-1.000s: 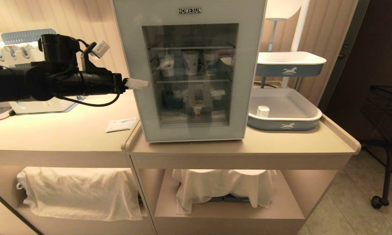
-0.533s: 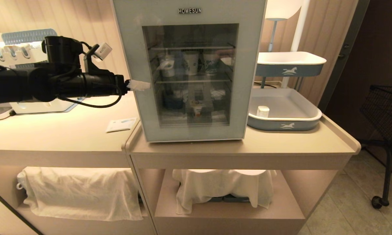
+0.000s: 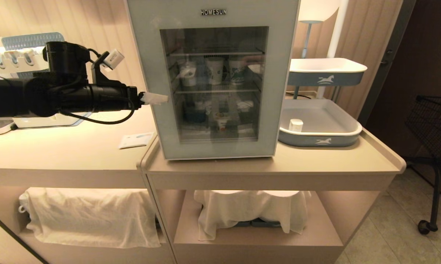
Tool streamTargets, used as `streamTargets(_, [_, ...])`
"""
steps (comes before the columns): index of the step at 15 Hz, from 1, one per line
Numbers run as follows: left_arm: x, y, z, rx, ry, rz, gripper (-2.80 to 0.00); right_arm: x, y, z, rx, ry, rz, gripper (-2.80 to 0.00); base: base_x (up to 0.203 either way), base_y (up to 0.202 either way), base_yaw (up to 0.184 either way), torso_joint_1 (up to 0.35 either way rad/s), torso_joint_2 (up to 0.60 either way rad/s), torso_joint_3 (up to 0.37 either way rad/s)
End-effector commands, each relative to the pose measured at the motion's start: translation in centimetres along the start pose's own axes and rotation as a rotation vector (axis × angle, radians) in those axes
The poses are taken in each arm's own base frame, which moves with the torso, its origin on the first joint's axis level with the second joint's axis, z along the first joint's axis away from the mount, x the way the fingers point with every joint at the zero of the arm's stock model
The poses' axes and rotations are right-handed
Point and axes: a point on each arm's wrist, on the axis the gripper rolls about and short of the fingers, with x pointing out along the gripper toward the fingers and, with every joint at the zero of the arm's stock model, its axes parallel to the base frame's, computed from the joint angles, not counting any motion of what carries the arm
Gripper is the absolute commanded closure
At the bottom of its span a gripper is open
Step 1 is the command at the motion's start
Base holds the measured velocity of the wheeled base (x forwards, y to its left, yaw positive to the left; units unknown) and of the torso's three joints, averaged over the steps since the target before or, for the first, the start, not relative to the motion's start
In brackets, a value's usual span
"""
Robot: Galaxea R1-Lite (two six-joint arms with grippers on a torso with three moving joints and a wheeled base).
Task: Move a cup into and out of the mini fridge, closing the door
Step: Open the freezer door
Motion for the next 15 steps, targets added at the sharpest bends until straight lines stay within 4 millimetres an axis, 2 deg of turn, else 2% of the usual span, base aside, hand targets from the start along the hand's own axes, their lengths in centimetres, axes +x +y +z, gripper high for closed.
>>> streamTargets(1, [-0.3,-0.3,0.3,0.003,-0.005,-0.004,-2.8,0.1,0.0,-0.2,0.0,0.01,0.0,0.0,0.0,0.0,0.0,0.0,0.0,0.0])
streamTargets(15, [0.5,-1.8,1.2,-0.02,-0.05,-0.048,-2.8,0.1,0.0,-0.2,0.0,0.01,-0.001,0.0,0.0,0.0,0.0,0.0,0.0,0.0])
